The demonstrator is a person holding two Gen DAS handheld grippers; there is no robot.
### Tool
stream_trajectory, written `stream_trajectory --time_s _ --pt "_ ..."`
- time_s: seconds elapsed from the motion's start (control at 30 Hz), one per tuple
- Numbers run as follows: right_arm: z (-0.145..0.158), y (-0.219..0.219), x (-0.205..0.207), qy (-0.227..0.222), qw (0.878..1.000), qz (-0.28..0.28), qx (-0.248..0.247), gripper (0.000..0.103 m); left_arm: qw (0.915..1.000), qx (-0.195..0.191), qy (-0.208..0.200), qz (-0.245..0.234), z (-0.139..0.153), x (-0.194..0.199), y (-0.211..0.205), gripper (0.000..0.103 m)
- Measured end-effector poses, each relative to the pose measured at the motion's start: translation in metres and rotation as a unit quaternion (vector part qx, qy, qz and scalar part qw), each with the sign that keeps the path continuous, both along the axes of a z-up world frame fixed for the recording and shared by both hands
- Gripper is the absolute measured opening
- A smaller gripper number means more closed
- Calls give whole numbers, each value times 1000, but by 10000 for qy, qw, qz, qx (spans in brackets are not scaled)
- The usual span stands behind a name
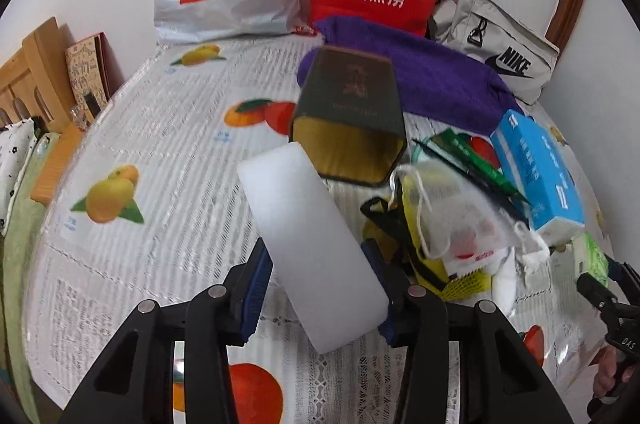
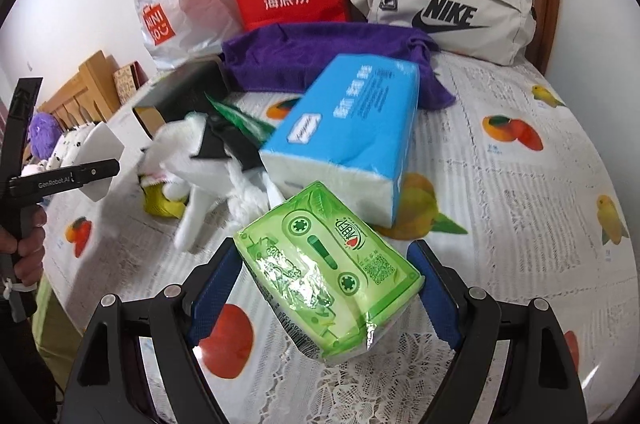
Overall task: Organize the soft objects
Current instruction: 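Carry the sponge and the green pack over the purple towel with both grippers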
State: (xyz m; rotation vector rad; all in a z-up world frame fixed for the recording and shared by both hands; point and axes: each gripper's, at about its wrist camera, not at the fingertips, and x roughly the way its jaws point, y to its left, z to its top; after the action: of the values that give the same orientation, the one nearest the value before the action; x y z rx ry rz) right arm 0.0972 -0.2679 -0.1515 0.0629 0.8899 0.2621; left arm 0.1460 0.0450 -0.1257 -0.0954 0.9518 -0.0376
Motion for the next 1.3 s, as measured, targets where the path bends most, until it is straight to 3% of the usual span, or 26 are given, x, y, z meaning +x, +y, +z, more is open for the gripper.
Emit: stream_trajectory --time_s 0.27,0.4,0.77,1.07,1.3 --pt "38 -1 16 -268 9995 -42 -182 84 9999 -12 -90 100 33 17 3 43" --pt "53 -1 35 -289 9990 -121 -313 84 9996 189 -203 71 53 30 -1 43" --pt "87 3 103 -533 9980 -165 -280 84 9995 187 -252 -80 84 96 -11 44" --pt "96 2 160 -567 9974 -364 -243 84 9990 146 -226 -358 89 161 -26 44" --pt "81 -1 212 -379 9979 -440 -295 84 9981 116 -142 -591 76 207 -39 44"
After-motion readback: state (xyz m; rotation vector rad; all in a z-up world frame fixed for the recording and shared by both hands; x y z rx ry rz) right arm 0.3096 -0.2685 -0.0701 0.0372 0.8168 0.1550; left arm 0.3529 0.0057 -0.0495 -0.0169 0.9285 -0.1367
